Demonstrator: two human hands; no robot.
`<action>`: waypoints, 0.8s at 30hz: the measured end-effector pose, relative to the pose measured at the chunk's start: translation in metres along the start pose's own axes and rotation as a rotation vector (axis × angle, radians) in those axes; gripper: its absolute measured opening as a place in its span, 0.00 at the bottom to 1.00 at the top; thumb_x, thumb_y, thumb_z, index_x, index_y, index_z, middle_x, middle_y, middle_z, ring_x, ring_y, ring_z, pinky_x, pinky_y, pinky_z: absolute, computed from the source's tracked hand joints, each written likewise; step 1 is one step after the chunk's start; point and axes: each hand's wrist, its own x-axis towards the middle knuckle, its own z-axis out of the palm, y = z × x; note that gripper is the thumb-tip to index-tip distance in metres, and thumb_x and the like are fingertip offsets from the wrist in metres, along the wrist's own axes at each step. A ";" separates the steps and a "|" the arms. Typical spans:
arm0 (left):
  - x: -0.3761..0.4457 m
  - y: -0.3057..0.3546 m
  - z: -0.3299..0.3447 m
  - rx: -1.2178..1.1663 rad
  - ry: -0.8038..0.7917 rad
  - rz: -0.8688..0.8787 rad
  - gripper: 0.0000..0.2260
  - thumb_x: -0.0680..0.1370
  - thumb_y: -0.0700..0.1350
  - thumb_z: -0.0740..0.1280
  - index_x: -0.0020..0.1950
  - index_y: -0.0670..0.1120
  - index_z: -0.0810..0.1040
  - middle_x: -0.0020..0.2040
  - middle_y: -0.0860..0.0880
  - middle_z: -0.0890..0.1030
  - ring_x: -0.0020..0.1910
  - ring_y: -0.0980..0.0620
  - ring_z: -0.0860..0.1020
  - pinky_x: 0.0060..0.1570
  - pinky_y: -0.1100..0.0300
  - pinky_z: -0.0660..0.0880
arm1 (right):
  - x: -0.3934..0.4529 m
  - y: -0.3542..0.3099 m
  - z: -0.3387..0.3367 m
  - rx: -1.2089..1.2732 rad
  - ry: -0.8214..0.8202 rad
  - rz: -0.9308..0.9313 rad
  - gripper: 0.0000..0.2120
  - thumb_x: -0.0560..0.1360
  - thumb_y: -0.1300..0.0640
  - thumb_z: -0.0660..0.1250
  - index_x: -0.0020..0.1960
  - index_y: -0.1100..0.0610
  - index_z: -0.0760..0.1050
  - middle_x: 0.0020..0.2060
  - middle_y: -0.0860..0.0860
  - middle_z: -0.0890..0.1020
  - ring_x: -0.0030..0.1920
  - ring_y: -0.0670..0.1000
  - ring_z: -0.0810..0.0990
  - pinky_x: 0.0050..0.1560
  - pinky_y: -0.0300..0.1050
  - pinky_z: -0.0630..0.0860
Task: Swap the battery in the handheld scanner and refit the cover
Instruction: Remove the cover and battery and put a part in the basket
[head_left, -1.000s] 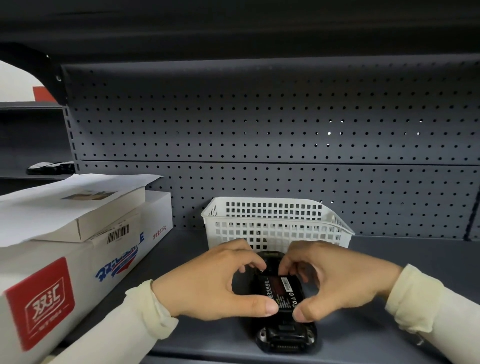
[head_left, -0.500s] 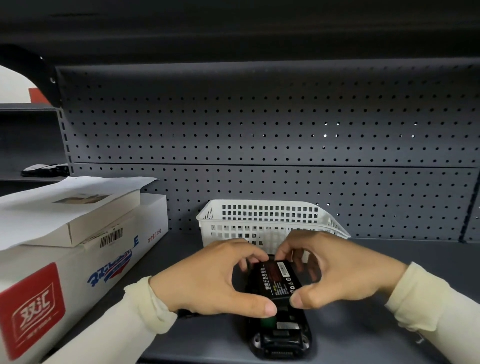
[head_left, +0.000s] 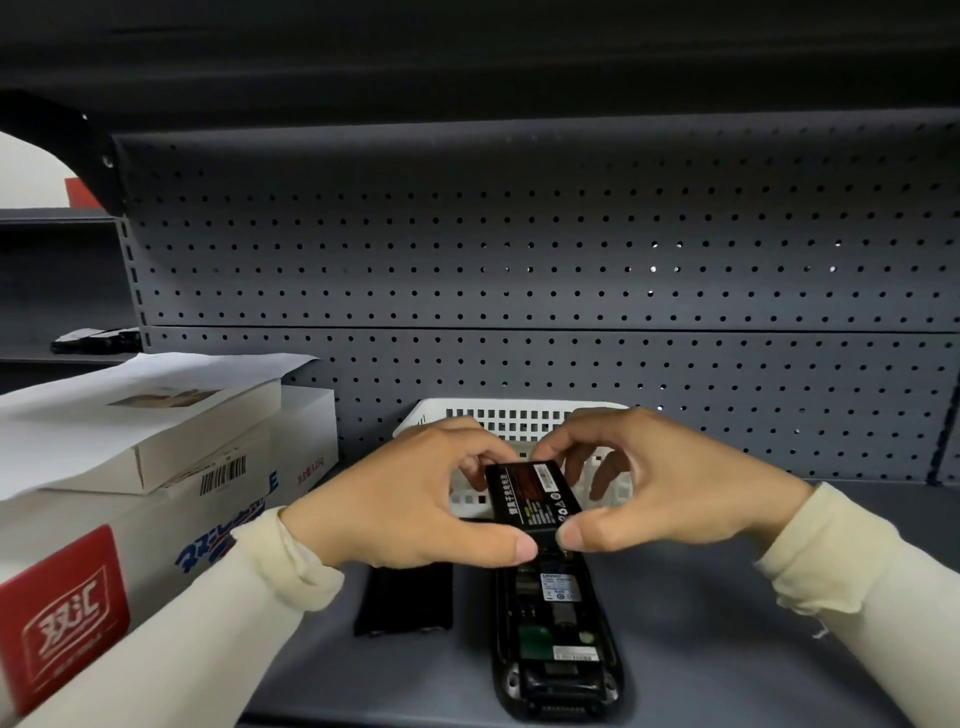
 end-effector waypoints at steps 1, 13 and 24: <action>0.001 0.000 -0.001 0.000 0.008 0.003 0.31 0.56 0.66 0.67 0.57 0.58 0.75 0.52 0.60 0.75 0.51 0.61 0.74 0.52 0.63 0.73 | 0.001 0.000 -0.001 0.002 0.010 -0.008 0.26 0.54 0.40 0.72 0.51 0.45 0.77 0.47 0.47 0.81 0.46 0.50 0.81 0.53 0.54 0.78; 0.016 -0.016 -0.031 -0.033 0.128 -0.074 0.28 0.57 0.65 0.68 0.54 0.56 0.77 0.50 0.57 0.77 0.43 0.55 0.79 0.50 0.55 0.77 | 0.025 -0.001 -0.010 0.057 0.182 -0.086 0.25 0.64 0.43 0.72 0.58 0.48 0.73 0.52 0.44 0.79 0.53 0.43 0.78 0.55 0.50 0.78; 0.062 -0.055 -0.051 0.119 0.045 -0.271 0.17 0.65 0.56 0.74 0.49 0.48 0.79 0.44 0.50 0.80 0.35 0.58 0.76 0.37 0.62 0.72 | 0.043 0.028 -0.019 -0.149 0.313 0.016 0.06 0.74 0.53 0.65 0.47 0.54 0.78 0.43 0.48 0.82 0.42 0.51 0.80 0.40 0.36 0.73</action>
